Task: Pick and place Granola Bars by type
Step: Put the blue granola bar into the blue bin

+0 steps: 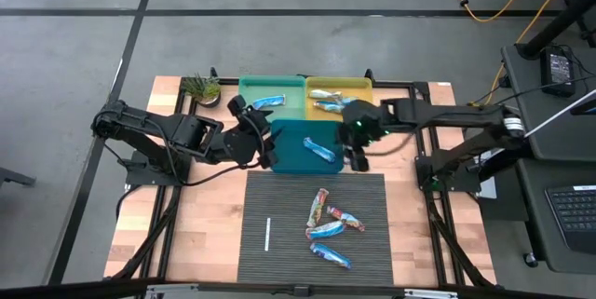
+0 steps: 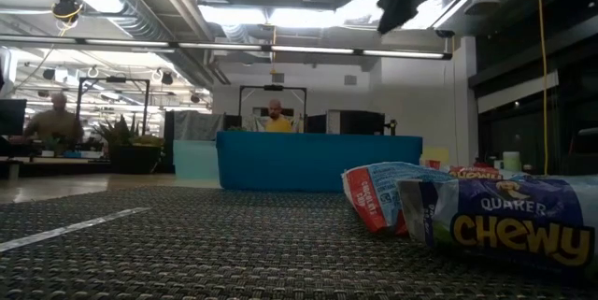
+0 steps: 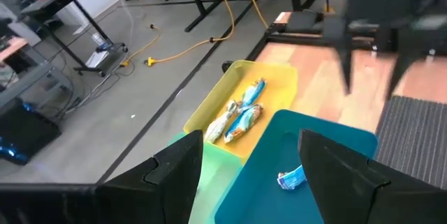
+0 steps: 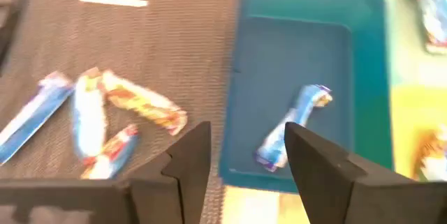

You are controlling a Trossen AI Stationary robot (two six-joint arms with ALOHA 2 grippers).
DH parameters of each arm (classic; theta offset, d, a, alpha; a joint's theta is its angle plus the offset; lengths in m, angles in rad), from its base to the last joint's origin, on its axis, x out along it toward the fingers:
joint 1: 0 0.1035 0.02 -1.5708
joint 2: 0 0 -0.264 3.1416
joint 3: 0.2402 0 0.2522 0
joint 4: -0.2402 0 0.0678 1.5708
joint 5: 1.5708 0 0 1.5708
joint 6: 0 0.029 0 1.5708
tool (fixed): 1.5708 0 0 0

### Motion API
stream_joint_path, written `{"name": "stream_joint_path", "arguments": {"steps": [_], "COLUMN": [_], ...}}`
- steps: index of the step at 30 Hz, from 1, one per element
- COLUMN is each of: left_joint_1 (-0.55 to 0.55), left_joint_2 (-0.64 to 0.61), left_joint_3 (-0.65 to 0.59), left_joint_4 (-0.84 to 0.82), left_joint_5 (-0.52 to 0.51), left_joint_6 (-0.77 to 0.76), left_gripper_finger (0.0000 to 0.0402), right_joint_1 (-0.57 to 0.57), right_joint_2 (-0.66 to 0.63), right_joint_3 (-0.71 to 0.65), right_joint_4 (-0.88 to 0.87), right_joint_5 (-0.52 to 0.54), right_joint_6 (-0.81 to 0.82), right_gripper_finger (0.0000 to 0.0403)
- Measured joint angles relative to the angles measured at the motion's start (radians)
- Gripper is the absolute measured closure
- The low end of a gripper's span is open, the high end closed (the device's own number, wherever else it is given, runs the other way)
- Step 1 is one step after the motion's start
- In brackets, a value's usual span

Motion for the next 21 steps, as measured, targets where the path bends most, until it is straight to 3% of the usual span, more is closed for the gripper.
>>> {"name": "stream_joint_path", "arguments": {"steps": [12, 21], "left_joint_1": [0.000, 0.000], "left_joint_2": [0.000, 0.000], "left_joint_3": [0.000, 0.000], "left_joint_4": [0.002, 0.001], "left_joint_5": [0.048, 0.108], "left_joint_6": [0.049, 0.049], "left_gripper_finger": [0.0174, 0.0174], "right_joint_1": [0.310, 0.457], "right_joint_2": [-0.028, 0.027], "right_joint_3": [0.000, 0.000], "right_joint_4": [0.020, 0.156], "right_joint_5": [-0.003, 0.050], "right_joint_6": [-0.005, 0.067], "right_gripper_finger": [0.0218, 0.0218]}}
